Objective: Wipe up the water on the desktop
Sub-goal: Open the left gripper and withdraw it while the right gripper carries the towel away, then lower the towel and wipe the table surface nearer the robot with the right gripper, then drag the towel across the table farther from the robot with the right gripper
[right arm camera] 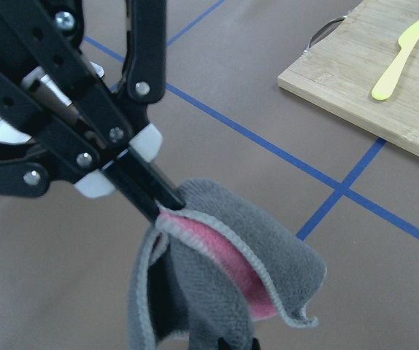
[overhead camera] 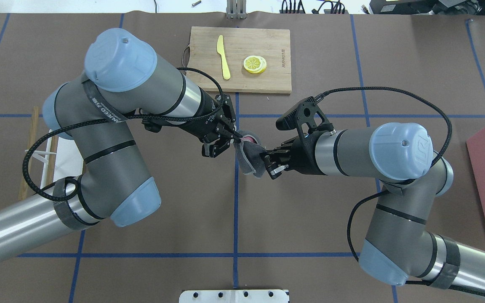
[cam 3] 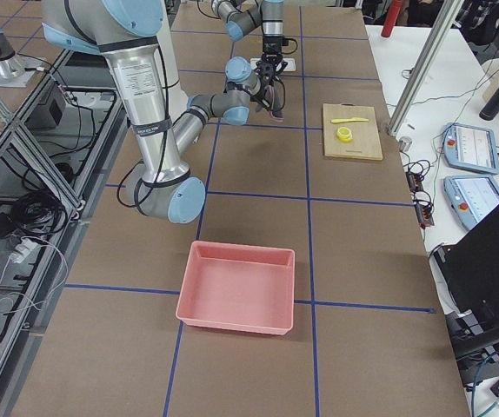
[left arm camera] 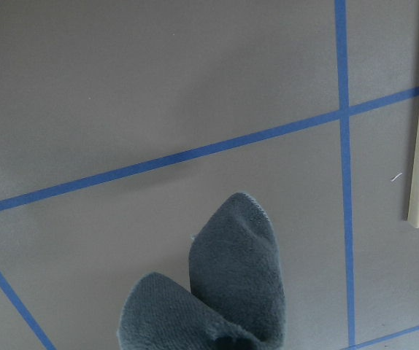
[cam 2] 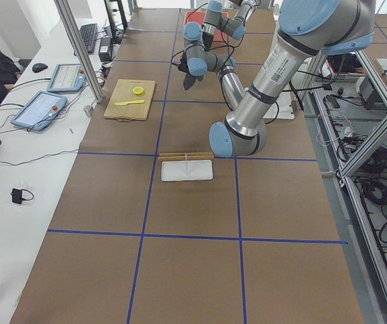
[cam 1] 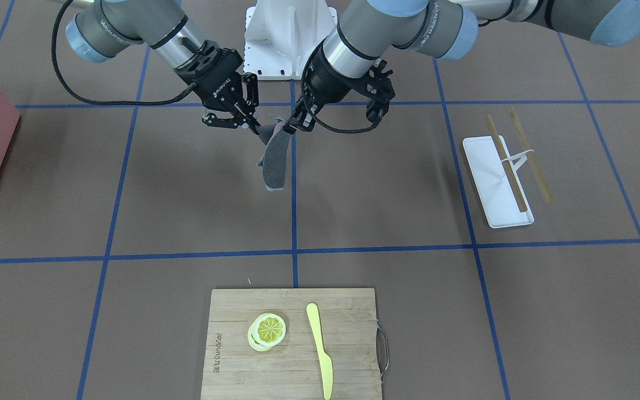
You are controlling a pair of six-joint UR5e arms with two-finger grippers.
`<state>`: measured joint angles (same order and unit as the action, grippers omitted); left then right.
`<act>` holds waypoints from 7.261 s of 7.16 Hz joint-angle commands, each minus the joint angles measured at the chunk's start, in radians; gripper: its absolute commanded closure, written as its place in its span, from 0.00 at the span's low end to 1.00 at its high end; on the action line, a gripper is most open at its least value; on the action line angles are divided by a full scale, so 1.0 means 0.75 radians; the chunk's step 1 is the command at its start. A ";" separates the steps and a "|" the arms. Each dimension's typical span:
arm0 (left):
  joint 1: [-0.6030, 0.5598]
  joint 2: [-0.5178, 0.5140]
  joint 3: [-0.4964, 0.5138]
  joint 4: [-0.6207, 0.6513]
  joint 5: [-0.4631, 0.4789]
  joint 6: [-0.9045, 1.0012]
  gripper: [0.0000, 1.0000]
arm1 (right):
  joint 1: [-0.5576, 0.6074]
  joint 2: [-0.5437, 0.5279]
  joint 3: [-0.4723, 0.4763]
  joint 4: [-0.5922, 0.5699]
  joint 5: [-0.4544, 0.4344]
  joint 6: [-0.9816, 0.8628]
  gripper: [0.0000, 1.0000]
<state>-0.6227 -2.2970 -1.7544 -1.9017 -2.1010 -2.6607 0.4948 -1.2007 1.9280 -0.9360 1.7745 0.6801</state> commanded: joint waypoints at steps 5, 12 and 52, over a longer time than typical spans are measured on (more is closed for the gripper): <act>-0.167 0.213 -0.121 0.001 -0.005 0.665 0.03 | 0.011 -0.015 0.006 0.000 0.009 0.005 1.00; -0.482 0.489 -0.117 0.018 -0.072 1.533 0.02 | 0.432 -0.160 0.179 -0.613 0.260 -0.373 1.00; -0.526 0.661 -0.132 0.016 0.061 1.766 0.02 | 0.221 -0.339 0.058 -1.030 0.358 -0.807 1.00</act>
<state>-1.0194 -1.8007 -1.8546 -1.8905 -2.0557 -1.3361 0.6237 -1.5324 2.0373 -1.7074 2.0451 0.0734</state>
